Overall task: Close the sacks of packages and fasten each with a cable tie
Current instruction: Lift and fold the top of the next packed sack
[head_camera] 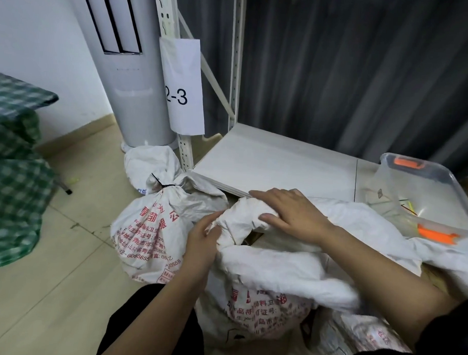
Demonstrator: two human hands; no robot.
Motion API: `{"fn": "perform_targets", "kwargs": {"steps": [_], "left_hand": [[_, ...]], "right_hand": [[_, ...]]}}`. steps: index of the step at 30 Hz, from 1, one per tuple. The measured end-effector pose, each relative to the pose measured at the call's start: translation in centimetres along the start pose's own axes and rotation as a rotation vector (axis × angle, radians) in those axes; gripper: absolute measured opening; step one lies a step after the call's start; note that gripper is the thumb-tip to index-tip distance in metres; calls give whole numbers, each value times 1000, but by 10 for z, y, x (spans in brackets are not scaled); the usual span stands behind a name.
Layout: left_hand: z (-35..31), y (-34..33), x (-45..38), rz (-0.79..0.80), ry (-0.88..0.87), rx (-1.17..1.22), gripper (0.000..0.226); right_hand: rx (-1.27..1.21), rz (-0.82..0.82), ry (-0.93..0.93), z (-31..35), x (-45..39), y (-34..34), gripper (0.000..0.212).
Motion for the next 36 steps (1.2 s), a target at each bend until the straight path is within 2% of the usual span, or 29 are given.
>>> {"fn": "perform_targets", "kwargs": {"steps": [2,4,5,8,10,12,15,17,18,19,20,21,23,25,27,28,31,33,36], "left_hand": [[5,-6,1,93,154,158,32],[5,-7,1,117,161,129,34],[2,-4,0,96,107,-22,35],[-13,0,-2,-54,-247,-859,42],[-24,-11,0,-105,-436,-1013,58],[-27,-26,-10,-78,-544,-1088,69],[-31,-39,-33,-62,-674,-1187,70],[-29,-40,-43,-49,-789,-1226,63],[-28,-39,-46,-43,-830,-1222,60],[-27,-36,-47,-37,-835,-1195,56],[-26,-33,-48,-35,-812,-1144,54],[-26,-30,-48,-48,-770,-1093,54],[-23,-26,-50,-77,-657,-1022,54],[-19,-26,-54,-52,-551,-971,58],[-18,-27,-55,-18,-513,-974,65],[-20,-28,-53,-27,-539,-1014,68],[-36,-41,-40,-86,-823,-1064,69],[-48,-55,-35,-87,-1049,-1073,69],[-60,-72,-43,-19,-1164,-1087,54]], "right_hand": [[4,11,-24,-6,0,-2,56],[-72,-26,-90,-8,-9,-2,43],[-127,-26,-137,-9,-15,-3,36],[-487,42,-319,-13,-31,-10,28],[-766,65,-389,-9,-39,-11,26],[-979,75,-425,-2,-45,-12,16],[-1149,4,-413,4,-47,-9,16],[-1084,-47,-416,5,-40,-4,20],[-897,-48,-399,3,-34,-1,25],[-604,-37,-356,-1,-28,3,33],[-314,-45,-308,-5,-20,7,42],[-130,-59,-279,-9,-12,10,48],[-111,-52,-338,-21,3,14,48],[-296,-28,-410,-33,10,10,33],[-595,-119,-415,-39,5,12,22],[-742,-166,-418,-41,1,15,25],[-1000,-134,-436,-39,-7,22,34],[-1140,-97,-423,-30,-10,23,24],[-1414,-197,-433,-21,-8,23,12]]}}
Point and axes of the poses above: each hand's wrist, its own x-axis away from the middle knuckle, its own y-axis out of the back of the hand, z = x × y, the point moved 5 cm from there along -x, towards the middle knuckle, and after that the axes turned 10 degrees about -x, right-handed, at the moved point
